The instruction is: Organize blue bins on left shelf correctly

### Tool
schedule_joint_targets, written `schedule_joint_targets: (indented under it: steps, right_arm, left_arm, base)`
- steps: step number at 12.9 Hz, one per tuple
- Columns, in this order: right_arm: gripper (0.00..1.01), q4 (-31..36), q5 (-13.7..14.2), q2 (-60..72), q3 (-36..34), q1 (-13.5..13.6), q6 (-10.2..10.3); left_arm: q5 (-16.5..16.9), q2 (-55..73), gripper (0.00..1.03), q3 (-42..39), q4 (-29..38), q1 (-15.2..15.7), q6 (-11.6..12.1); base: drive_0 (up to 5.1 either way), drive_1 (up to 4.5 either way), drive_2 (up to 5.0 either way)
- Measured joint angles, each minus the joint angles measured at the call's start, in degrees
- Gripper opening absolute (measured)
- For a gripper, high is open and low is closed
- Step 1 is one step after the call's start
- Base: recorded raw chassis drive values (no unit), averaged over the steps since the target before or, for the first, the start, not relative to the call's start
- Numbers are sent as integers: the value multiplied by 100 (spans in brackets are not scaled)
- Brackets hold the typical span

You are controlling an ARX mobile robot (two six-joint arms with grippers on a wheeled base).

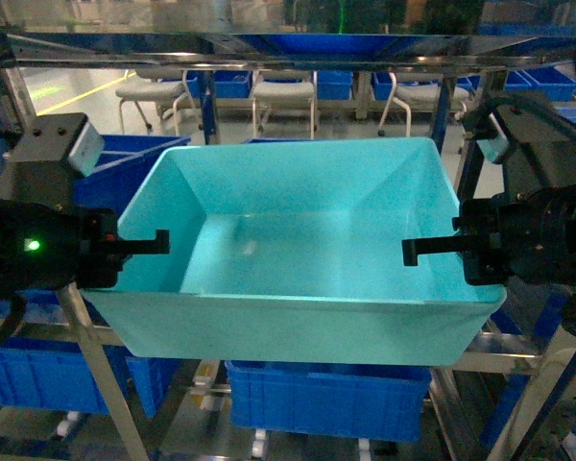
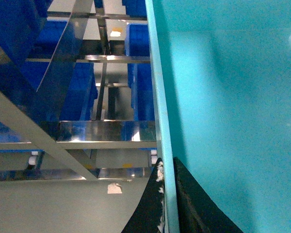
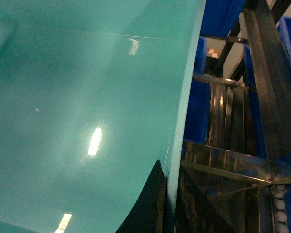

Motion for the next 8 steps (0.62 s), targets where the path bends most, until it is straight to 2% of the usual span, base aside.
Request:
schedule_joint_targets:
  steps: [3,5,6,8]
  right_arm:
    - [3,-664,-328,1071,1121,-411,-28]
    - [3,-949,-393,1464,1749,-638,-66]
    - [3,-1202,-557,1585,1904,-752,-103]
    - [3,-1257,-588,1626,1895,-804,-107]
  left_arm:
    - [70,1344,2,1493,-752,-140,-81]
    - [81,1810,2,2319,-1060,-284,-33]
    - [83,2013,2,2638,-1283,-350,4]
    - [63,2059,2,2636,-1327,-376,4]
  base:
    - [0,0,0]
    - [0,0,0]
    - [0,0,0]
    - [0,0,0]
